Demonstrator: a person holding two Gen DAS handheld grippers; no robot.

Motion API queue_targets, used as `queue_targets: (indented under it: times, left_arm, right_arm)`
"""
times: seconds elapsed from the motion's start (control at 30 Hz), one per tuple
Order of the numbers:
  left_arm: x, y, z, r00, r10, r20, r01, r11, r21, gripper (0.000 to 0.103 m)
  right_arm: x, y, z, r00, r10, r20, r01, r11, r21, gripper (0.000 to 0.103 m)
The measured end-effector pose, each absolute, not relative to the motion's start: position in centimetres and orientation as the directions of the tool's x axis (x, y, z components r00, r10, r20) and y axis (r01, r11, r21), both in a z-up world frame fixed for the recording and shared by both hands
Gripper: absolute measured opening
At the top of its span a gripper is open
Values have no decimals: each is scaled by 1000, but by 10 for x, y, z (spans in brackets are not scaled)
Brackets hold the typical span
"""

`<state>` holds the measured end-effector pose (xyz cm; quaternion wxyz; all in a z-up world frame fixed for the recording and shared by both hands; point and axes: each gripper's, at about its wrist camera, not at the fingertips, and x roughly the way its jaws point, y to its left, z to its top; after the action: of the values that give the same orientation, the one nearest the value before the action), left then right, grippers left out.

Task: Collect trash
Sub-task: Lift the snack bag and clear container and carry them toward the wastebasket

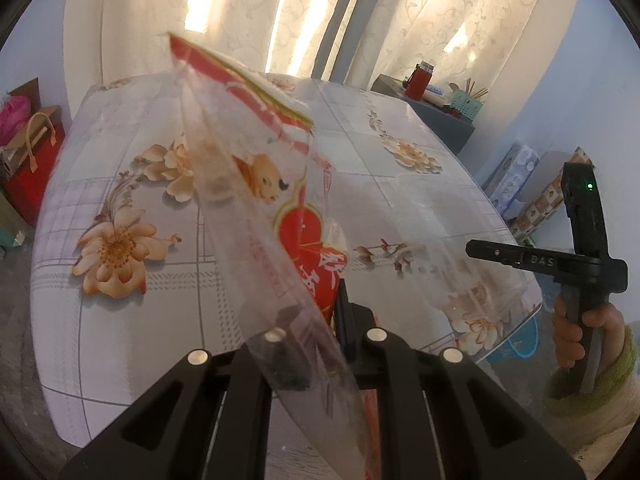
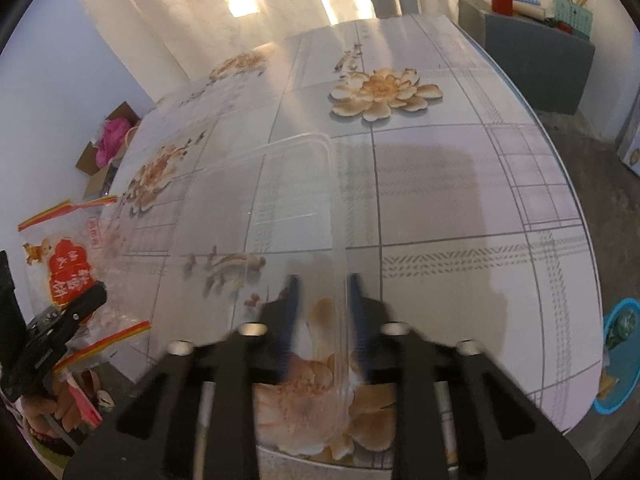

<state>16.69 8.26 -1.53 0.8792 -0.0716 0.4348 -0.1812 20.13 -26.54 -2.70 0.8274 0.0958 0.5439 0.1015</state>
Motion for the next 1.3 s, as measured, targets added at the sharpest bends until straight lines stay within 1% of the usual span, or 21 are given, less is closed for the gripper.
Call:
queue_targets:
  times: [0.03, 0.1, 0.43, 1.3]
  left_arm:
    - [167, 82, -15, 561, -373, -739, 255, 927, -275, 9]
    - [167, 82, -14, 570, -356, -740, 251, 934, -256, 9]
    - [163, 77, -4, 613, -306, -728, 255, 949, -184, 9]
    - [126, 65, 28, 705, -221, -674, 249, 967, -56, 9]
  right_arm:
    - [202, -265, -28, 389, 271, -880, -62, 961, 269, 4]
    - [201, -264, -29, 398, 269, -877, -63, 962, 267, 3]
    - [192, -268, -12, 453, 255, -854, -64, 965, 254, 2]
    - [157, -284, 23, 521, 291, -802, -78, 952, 295, 2]
